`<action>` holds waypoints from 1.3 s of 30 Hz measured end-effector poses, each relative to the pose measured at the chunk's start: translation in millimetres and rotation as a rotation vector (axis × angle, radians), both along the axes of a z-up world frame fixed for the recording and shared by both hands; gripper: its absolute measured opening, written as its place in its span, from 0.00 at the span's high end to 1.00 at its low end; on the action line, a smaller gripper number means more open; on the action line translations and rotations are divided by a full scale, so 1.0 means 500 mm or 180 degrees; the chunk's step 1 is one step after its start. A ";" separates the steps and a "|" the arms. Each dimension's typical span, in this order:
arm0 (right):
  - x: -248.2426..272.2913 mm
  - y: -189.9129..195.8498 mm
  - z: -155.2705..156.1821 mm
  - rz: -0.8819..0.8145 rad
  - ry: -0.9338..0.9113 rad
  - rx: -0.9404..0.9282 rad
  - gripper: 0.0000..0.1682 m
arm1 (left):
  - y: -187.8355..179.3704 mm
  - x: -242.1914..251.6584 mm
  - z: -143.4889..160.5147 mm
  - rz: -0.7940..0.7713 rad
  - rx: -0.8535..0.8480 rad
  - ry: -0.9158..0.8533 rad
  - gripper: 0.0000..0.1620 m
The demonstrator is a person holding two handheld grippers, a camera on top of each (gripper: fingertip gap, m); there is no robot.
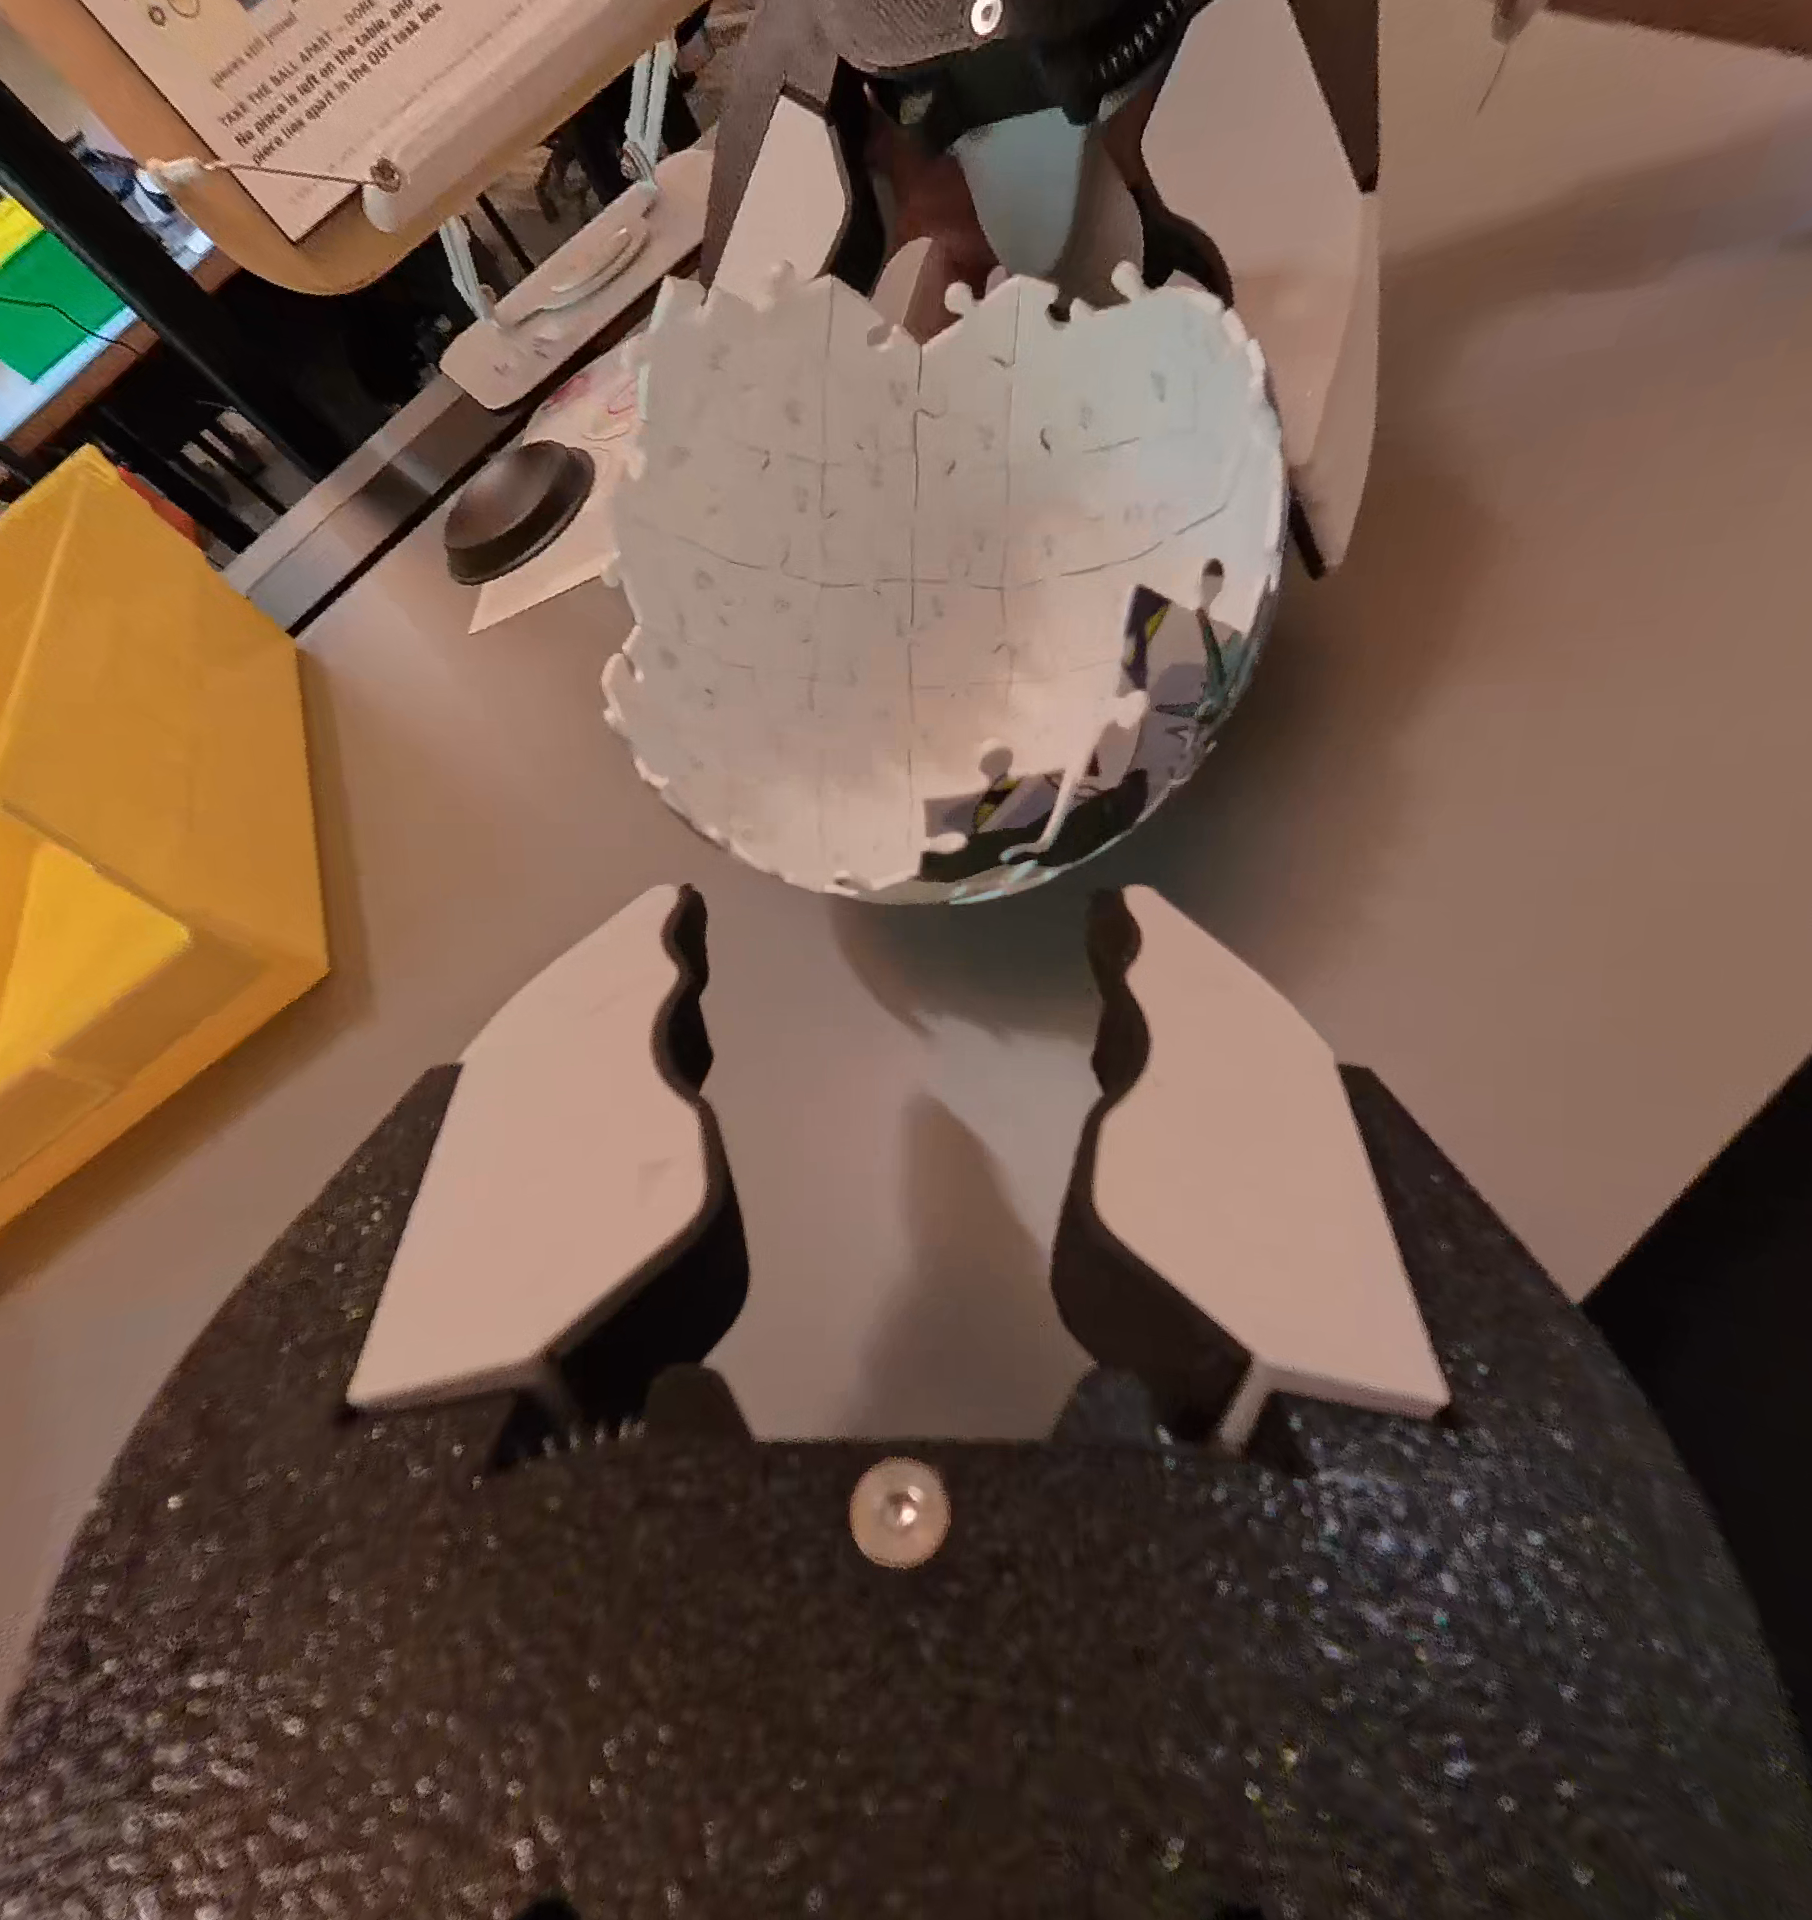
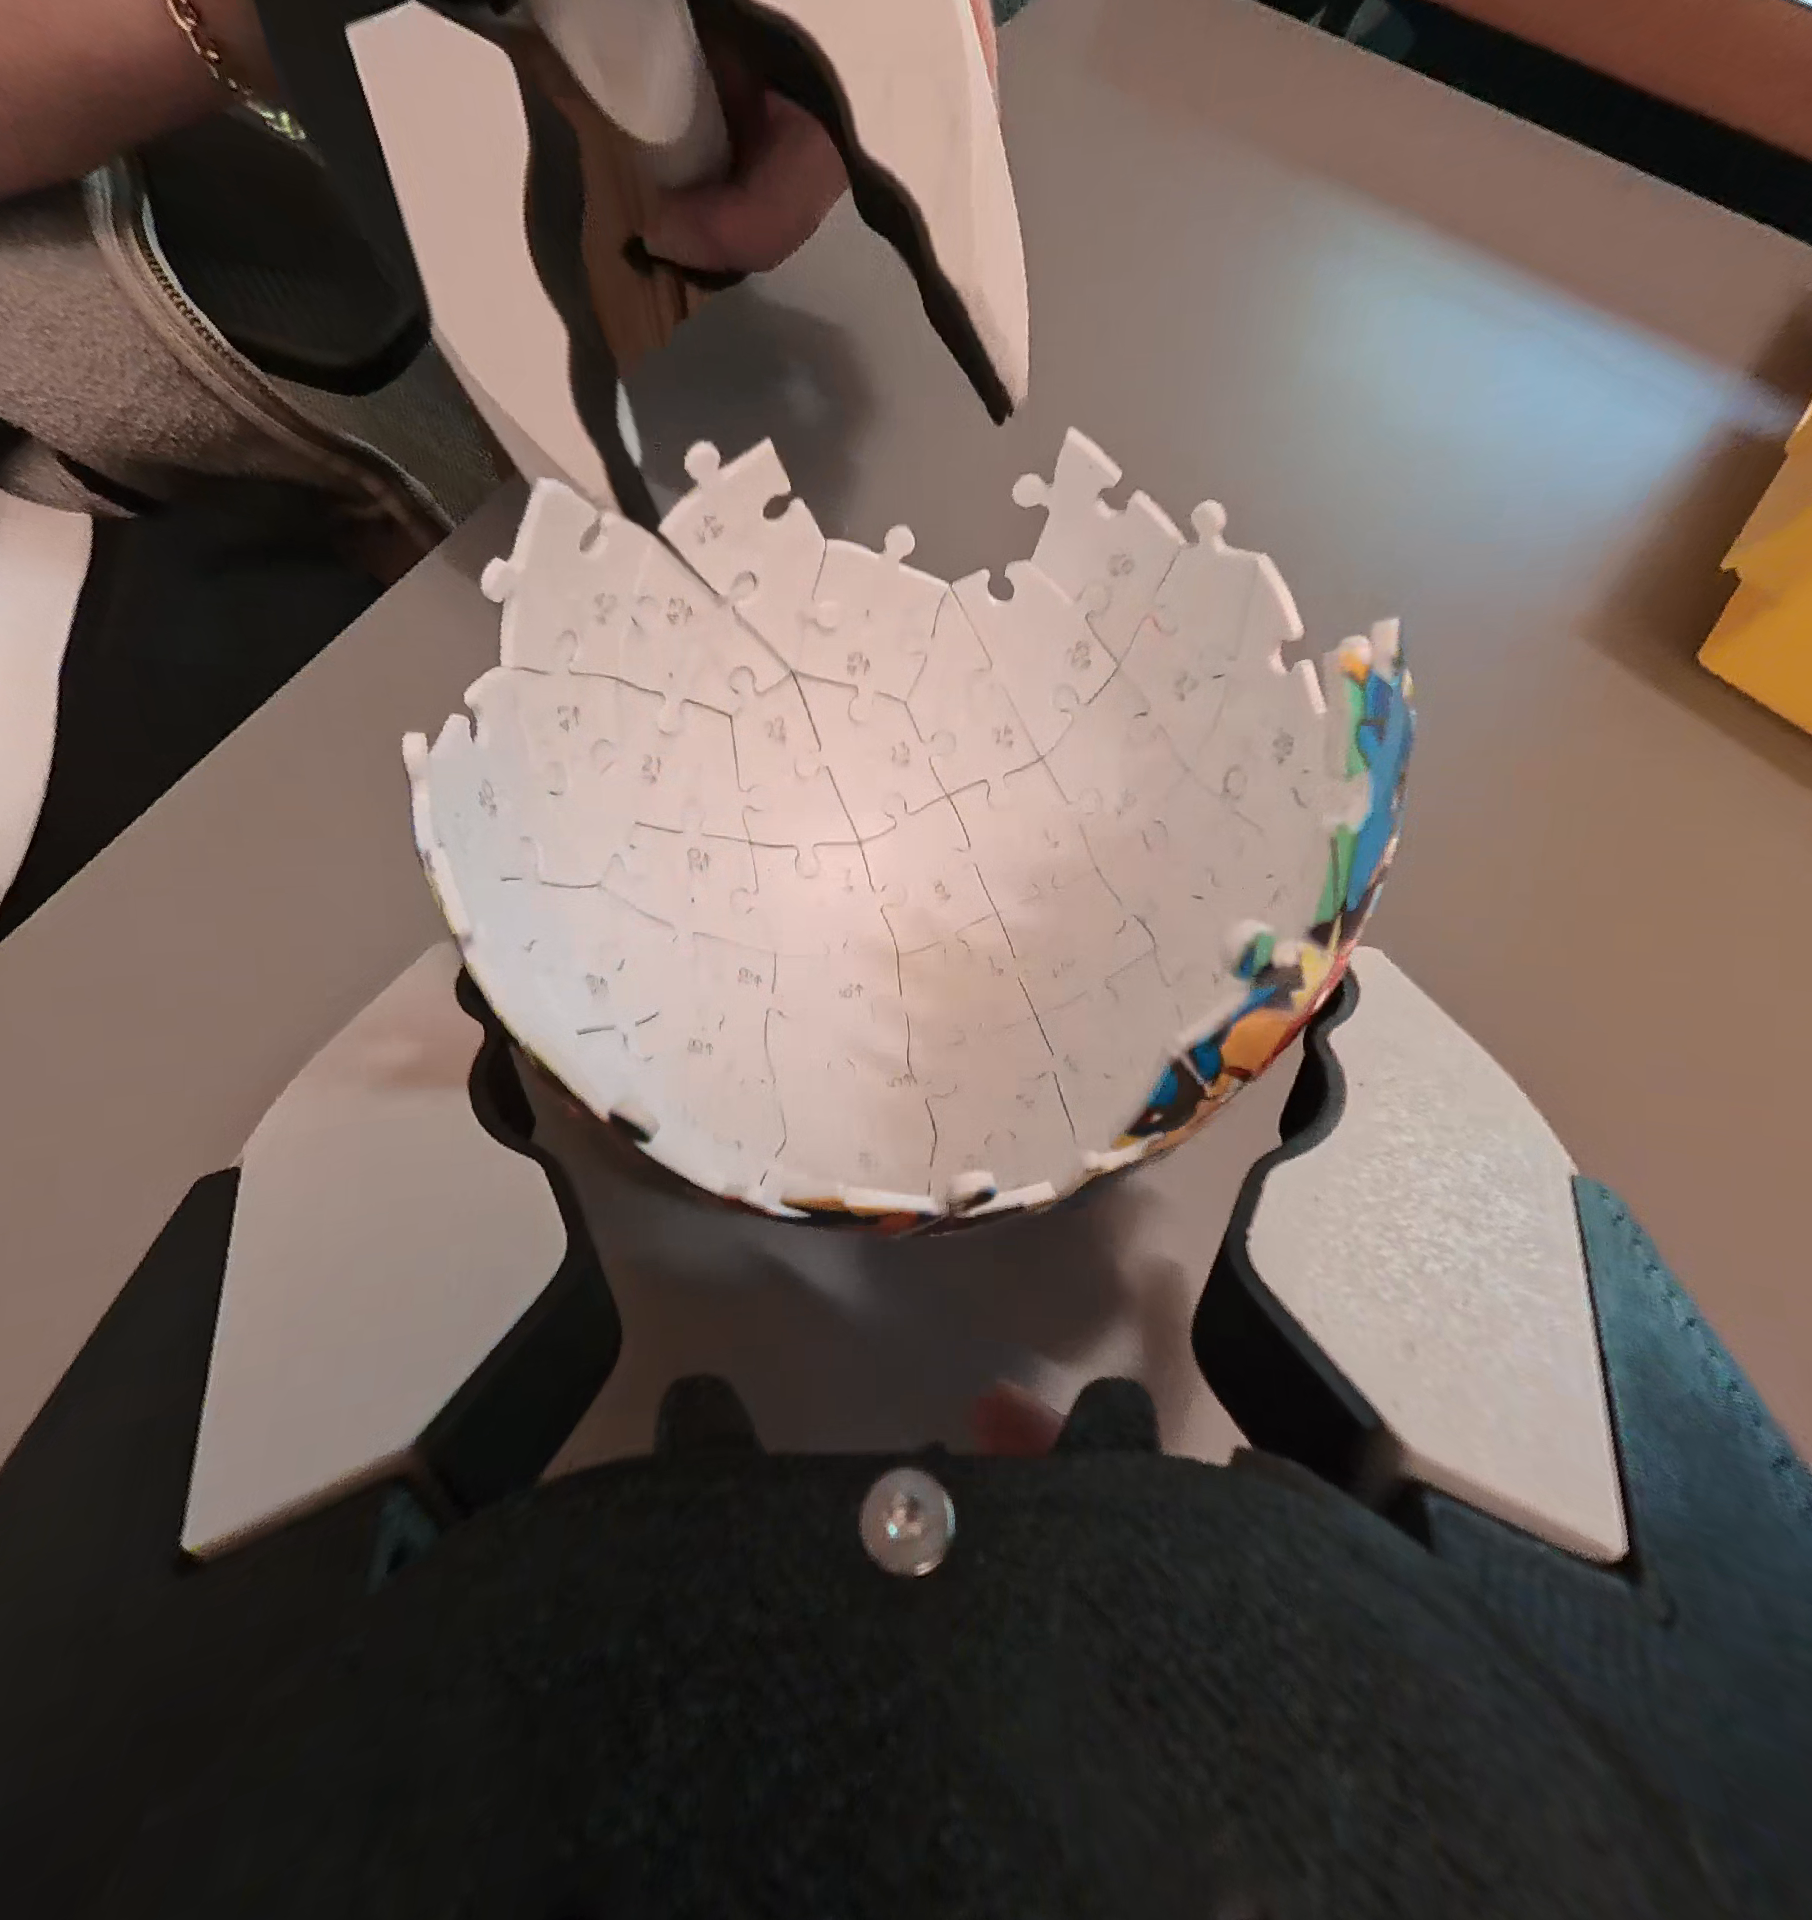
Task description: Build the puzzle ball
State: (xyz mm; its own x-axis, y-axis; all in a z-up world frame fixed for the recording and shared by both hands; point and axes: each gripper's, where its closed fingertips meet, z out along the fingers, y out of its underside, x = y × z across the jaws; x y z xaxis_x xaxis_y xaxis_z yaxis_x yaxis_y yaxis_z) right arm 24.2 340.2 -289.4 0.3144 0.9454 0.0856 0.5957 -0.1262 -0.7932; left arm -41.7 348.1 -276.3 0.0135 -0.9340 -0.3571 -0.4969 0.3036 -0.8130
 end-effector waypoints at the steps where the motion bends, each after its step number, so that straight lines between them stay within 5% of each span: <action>1: 0.004 0.000 -0.001 -0.0012 -0.0005 -0.0014 0.16 | 0.000 0.003 -0.004 0.0027 -0.0058 0.0006 0.55; 11: 0.051 -0.027 -0.002 -0.0074 -0.0039 -0.0310 0.20 | -0.015 0.046 -0.031 0.0135 -0.0352 0.0081 0.62; 14: 0.075 -0.033 0.002 -0.0126 -0.0083 -0.0330 0.29 | -0.014 0.056 -0.025 0.0200 -0.0362 0.0015 0.64; 26: 0.134 -0.020 0.085 -0.0551 0.0154 0.0000 0.40 | 0.001 0.071 -0.003 0.0400 -0.0552 -0.0273 0.71; 31: 0.072 -0.027 0.163 -0.0710 0.0128 0.0252 0.47 | -0.008 0.088 0.004 0.0407 -0.0599 -0.0358 0.72; 39: 0.001 -0.003 0.131 -0.1105 -0.0231 -0.0139 0.53 | -0.018 0.107 0.011 0.0452 -0.0481 -0.0455 0.73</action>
